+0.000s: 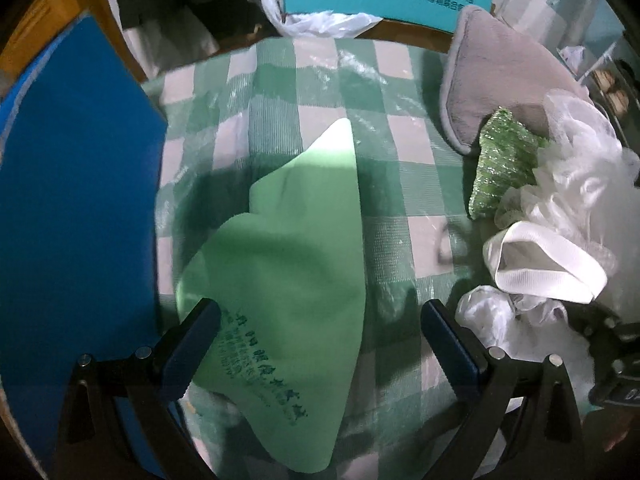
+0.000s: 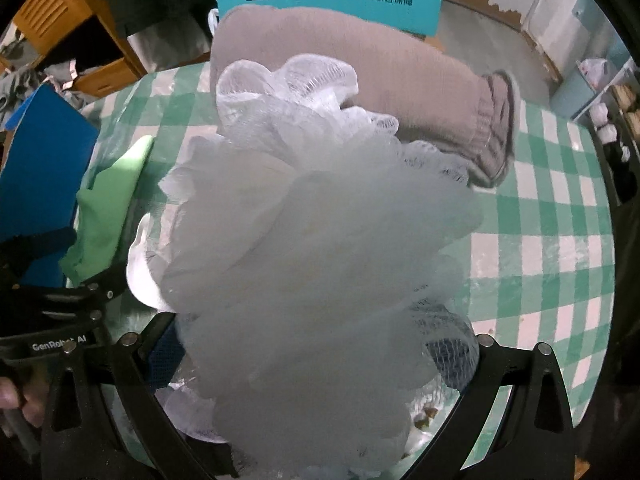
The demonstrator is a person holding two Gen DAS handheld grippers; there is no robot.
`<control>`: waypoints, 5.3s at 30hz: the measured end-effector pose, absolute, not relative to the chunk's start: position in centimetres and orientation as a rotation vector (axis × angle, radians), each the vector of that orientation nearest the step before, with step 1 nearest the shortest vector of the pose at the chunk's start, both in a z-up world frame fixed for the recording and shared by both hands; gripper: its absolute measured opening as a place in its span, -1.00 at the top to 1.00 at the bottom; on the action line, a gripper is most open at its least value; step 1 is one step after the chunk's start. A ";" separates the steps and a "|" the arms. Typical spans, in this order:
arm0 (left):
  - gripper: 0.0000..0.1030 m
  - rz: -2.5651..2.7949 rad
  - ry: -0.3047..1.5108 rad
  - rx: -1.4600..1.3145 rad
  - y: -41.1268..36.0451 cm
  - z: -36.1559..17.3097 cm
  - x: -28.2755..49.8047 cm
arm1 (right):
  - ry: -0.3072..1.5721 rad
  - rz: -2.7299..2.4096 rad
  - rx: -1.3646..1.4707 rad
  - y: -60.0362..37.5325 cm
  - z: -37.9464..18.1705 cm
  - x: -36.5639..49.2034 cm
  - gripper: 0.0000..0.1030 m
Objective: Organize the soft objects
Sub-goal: 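Close the left gripper on the green cloth while the right gripper grasps the bath puff, then lift the green cloth and bath puff and carry both over the box, then lower the cloth and puff into the box and open both grippers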
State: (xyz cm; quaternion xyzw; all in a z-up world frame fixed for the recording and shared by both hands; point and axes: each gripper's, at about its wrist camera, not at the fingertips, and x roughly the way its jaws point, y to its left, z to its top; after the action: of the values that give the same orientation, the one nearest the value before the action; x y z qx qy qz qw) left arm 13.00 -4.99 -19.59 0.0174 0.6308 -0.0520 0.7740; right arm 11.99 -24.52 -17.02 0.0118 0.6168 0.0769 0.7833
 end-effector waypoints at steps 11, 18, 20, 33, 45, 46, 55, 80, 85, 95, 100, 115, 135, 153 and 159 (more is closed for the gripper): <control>-0.42 -0.055 1.280 0.108 -4.8 -18.7 12.6 | 1.370 0.240 0.079 -24.6 -18.3 12.0 -0.47; 0.44 -0.066 1.252 0.102 -5.0 -17.5 11.9 | 1.342 0.259 0.022 -23.5 -17.2 11.6 -0.10; 0.57 -0.065 1.255 0.058 -4.1 -17.4 12.1 | 1.331 0.257 0.017 -23.6 -16.9 11.4 -0.05; 0.90 -0.094 1.224 0.029 -3.6 -15.2 10.5 | 1.251 0.238 0.021 -24.2 -14.1 10.7 0.03; 0.90 -0.120 1.114 0.113 -4.5 -11.3 9.1 | 1.159 0.257 -0.004 -24.6 -10.4 9.2 0.04; 0.90 -0.119 1.107 0.119 -4.5 -11.0 8.9 | 1.151 0.258 -0.005 -24.6 -10.0 9.1 0.04; 0.90 -0.112 1.042 0.155 -4.4 -8.3 6.7 | 1.087 0.277 -0.009 -24.1 -7.3 8.2 0.04; 0.90 -0.042 0.879 0.150 -0.2 -1.7 4.0 | 0.992 0.389 -0.021 -18.9 -2.4 7.8 0.04; 0.90 -0.001 0.853 0.154 1.5 -1.0 3.6 | 0.978 0.416 -0.028 -17.1 -1.6 8.0 0.04; 0.90 0.065 0.852 0.107 6.0 -0.7 3.2 | 0.974 0.487 -0.052 -12.1 -0.9 8.5 0.04; 0.90 0.109 0.858 0.081 8.6 -0.9 2.9 | 0.981 0.533 -0.059 -9.2 -0.8 8.8 0.04; 0.90 0.207 0.941 -0.109 17.0 -4.6 4.3 | 1.052 0.600 -0.110 0.8 -2.5 12.1 0.04; 0.09 0.306 0.984 -0.096 19.7 -6.9 5.7 | 1.118 0.614 -0.189 5.1 -6.6 13.8 -0.48; -0.10 0.250 0.963 -0.018 16.6 -4.9 3.7 | 1.074 0.573 -0.131 0.2 -3.9 12.6 -0.56; -0.21 0.222 0.949 0.020 14.8 -4.1 3.1 | 1.064 0.560 -0.120 -2.2 -3.4 11.7 -0.56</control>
State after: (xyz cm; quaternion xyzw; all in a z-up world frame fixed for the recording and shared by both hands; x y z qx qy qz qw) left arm 3.15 14.84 -4.14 0.0094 0.4559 0.1068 0.8835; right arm 11.70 -2.21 -3.36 -0.0565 0.5001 0.2632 0.8230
